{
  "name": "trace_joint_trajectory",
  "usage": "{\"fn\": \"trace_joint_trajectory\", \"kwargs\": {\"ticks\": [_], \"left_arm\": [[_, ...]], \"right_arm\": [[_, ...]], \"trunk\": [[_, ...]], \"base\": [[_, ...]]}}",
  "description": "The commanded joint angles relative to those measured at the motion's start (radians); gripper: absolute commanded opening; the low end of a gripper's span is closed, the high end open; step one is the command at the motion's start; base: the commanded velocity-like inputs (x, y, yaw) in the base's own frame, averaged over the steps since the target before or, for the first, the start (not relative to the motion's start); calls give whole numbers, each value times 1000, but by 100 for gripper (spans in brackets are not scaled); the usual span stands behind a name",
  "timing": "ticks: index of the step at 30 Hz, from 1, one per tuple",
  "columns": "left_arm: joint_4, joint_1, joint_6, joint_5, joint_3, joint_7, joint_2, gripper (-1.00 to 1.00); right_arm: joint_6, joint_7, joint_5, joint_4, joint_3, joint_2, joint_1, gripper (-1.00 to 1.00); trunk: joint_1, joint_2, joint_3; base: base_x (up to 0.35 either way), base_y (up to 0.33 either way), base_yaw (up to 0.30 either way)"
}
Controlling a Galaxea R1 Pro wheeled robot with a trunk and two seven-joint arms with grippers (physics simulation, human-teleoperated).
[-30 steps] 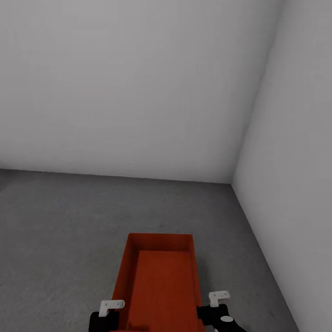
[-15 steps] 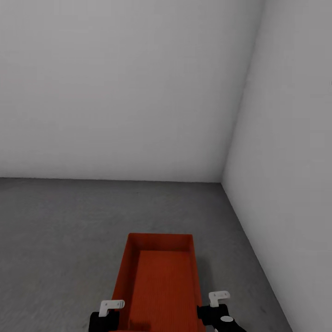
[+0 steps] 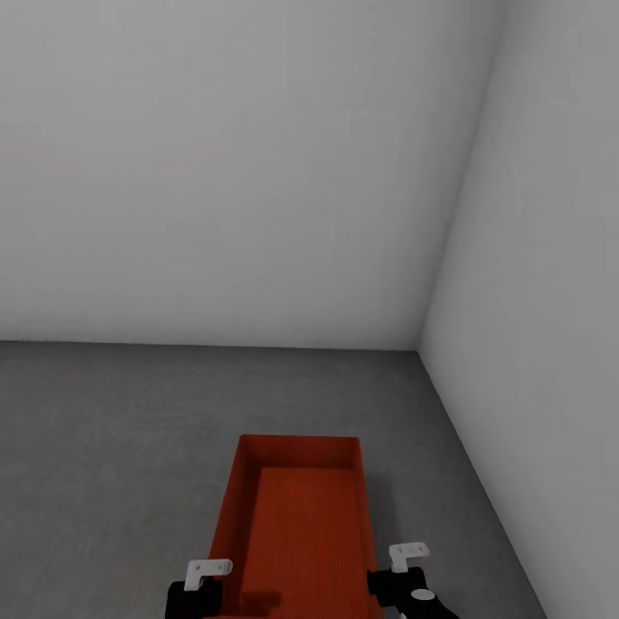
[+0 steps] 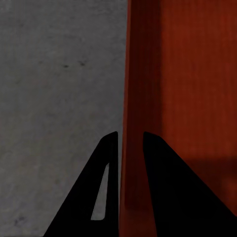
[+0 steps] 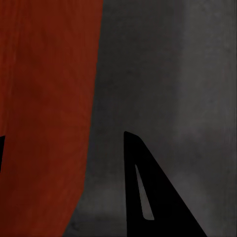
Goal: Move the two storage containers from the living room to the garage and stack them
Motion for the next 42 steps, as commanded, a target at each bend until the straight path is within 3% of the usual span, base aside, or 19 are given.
{"fn": "trace_joint_trajectory", "kwargs": {"ticks": [1, 22, 42], "left_arm": [[0, -1, -3, -1, 5, 15, 1, -100], [0, -1, -3, -1, 5, 15, 0, -100], [-2, -1, -4, -1, 5, 15, 0, -100]], "right_arm": [[-2, -11, 4, 1, 4, -1, -1, -100], [-2, -11, 4, 1, 4, -1, -1, -100], [-2, -11, 4, 1, 4, -1, -1, -100]], "trunk": [[0, 0, -1], [0, 0, -1], [0, 0, -1]], "base": [[344, 0, 0], [336, 0, 0], [23, 0, 0]]}}
